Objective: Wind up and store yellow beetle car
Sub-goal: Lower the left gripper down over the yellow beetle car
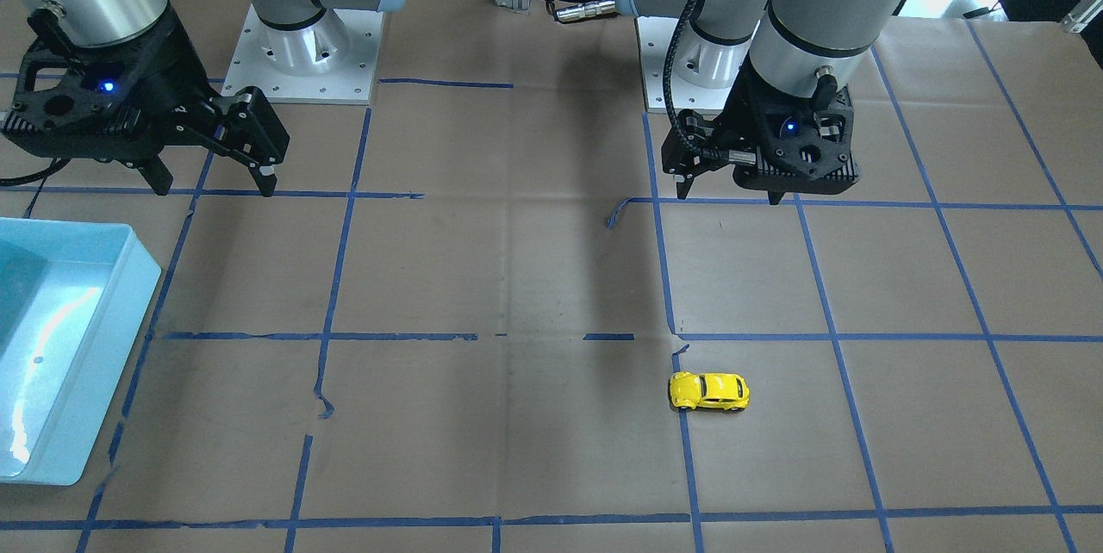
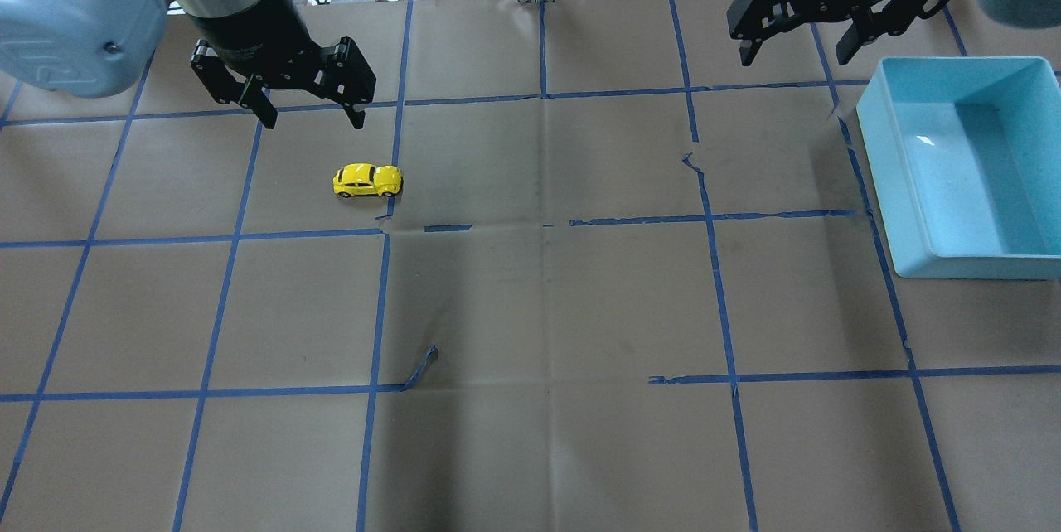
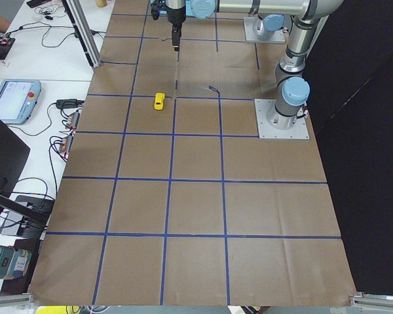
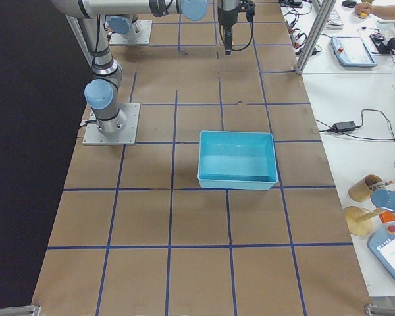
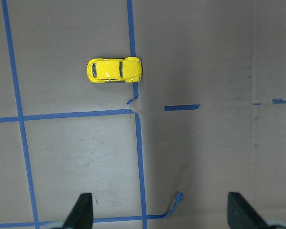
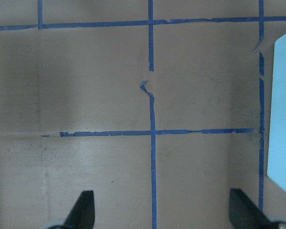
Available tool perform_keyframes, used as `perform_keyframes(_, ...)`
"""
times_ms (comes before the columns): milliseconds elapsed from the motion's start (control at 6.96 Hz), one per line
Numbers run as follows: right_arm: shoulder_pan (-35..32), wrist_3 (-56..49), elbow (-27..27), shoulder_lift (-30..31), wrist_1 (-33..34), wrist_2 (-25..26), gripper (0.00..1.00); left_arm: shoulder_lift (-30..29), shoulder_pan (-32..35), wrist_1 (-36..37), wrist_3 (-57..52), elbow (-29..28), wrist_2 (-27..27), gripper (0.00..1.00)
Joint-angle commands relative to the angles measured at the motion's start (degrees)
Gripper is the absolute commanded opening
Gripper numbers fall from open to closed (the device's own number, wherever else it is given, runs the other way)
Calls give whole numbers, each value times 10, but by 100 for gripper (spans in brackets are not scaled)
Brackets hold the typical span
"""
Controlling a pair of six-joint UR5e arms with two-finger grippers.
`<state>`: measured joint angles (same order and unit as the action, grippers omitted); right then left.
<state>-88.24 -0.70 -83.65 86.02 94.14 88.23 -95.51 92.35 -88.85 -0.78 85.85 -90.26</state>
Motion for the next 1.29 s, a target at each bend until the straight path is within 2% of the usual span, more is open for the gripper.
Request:
perform_keyframes(0, -1, 1, 13, -16, -1, -7, 100, -2, 0, 0, 2, 0, 3, 100)
perform_keyframes(431, -1, 1, 20, -24, -1, -6, 100, -6, -1, 1, -16, 1, 5, 100)
perform_keyframes(574, 0, 0, 20, -25, -1, -6, 100, -8, -3, 1, -59, 3, 3, 100)
perform_keyframes(862, 1, -1, 21, -30, 0, -5, 100, -46, -5, 25, -222, 2, 4, 98)
perform_keyframes(1149, 1, -1, 34, -31, -2, -3, 100, -106, -6, 100, -406, 4, 1, 99)
